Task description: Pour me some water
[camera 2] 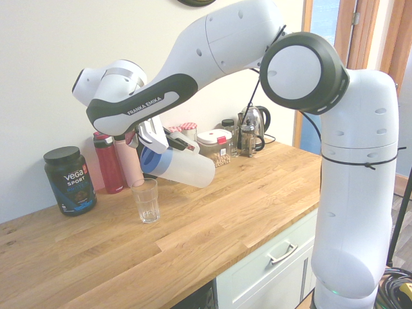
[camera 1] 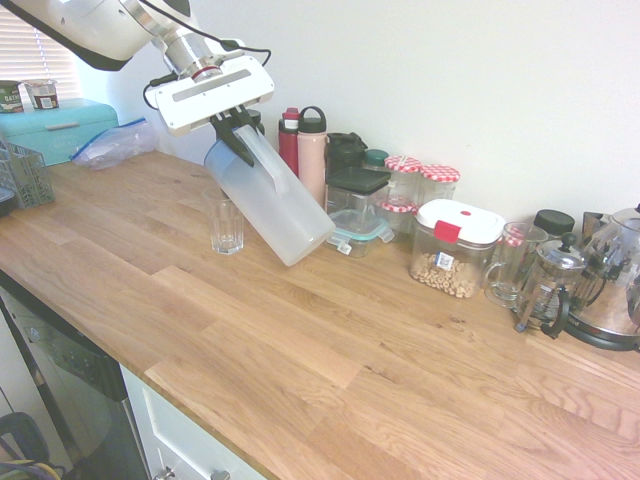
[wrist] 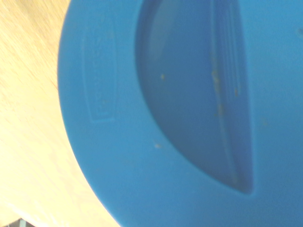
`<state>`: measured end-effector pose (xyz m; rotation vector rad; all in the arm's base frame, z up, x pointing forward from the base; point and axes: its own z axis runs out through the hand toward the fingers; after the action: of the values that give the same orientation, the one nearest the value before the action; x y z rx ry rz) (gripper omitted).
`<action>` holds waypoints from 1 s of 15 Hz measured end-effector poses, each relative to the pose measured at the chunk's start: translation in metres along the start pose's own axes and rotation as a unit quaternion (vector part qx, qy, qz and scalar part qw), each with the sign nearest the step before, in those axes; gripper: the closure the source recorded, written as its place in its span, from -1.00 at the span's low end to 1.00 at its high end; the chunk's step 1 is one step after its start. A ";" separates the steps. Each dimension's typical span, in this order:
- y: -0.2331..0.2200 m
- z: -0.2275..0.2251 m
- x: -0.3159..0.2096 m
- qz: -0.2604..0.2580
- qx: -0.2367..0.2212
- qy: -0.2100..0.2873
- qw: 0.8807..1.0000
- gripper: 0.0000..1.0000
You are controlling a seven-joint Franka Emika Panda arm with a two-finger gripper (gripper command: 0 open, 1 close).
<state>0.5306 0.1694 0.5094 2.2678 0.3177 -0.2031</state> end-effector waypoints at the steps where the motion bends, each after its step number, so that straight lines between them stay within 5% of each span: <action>1: -0.004 -0.001 0.001 -0.001 -0.007 -0.001 1.000 1.00; 15: -0.014 0.006 0.005 -0.002 -0.033 -0.009 0.999 1.00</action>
<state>0.5307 0.1748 0.4941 2.1988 0.3152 -0.2122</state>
